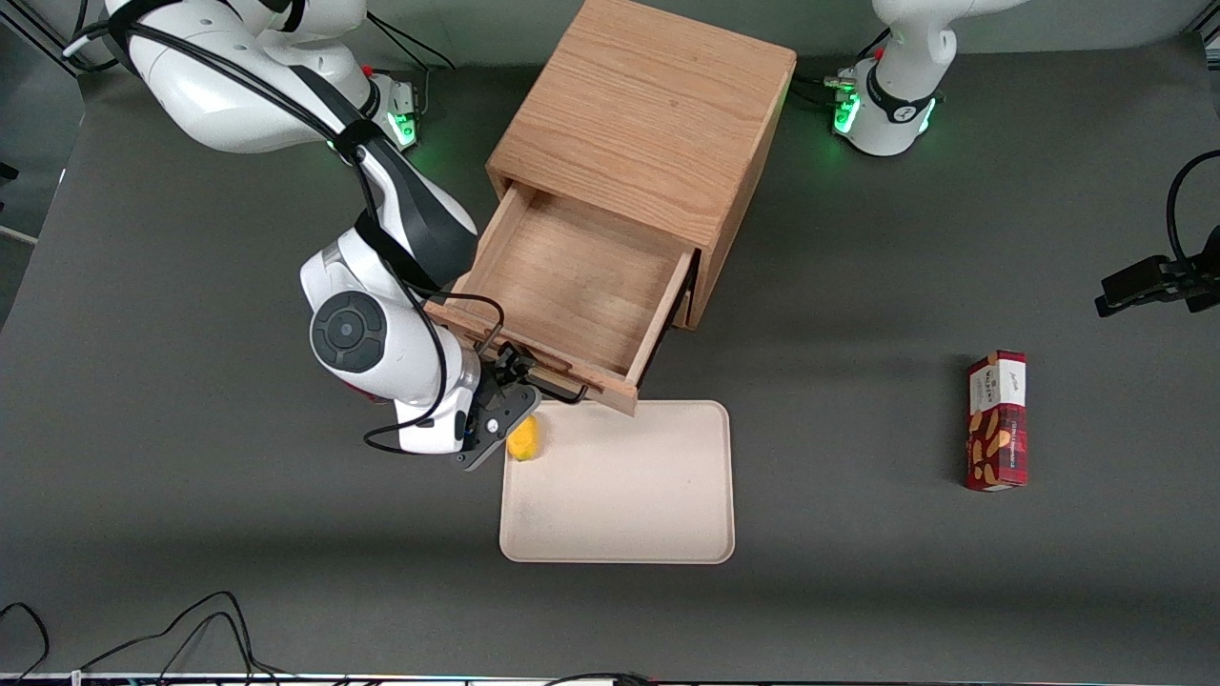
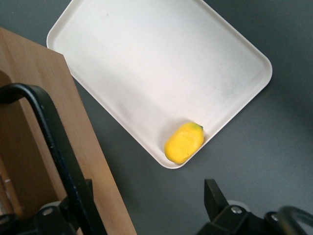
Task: Open upper drawer
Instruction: 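Pull the drawer further open with the right gripper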
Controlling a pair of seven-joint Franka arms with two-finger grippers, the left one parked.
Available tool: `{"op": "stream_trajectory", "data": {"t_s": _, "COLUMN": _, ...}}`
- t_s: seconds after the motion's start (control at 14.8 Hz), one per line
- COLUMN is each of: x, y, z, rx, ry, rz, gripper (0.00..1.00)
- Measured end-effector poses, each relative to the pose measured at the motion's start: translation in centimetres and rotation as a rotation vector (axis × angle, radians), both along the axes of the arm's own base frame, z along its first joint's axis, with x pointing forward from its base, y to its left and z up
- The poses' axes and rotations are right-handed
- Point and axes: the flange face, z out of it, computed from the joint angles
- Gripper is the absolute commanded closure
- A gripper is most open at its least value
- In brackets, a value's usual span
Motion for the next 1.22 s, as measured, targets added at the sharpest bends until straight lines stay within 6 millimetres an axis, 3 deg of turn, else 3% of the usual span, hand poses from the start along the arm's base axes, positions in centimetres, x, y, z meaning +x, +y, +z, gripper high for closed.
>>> {"op": "stream_trajectory", "data": {"t_s": 1.22, "x": 0.7, "y": -1.4, "z": -1.2, "rx": 0.117, "ry": 0.130, "rz": -0.069, "gripper": 0.00}}
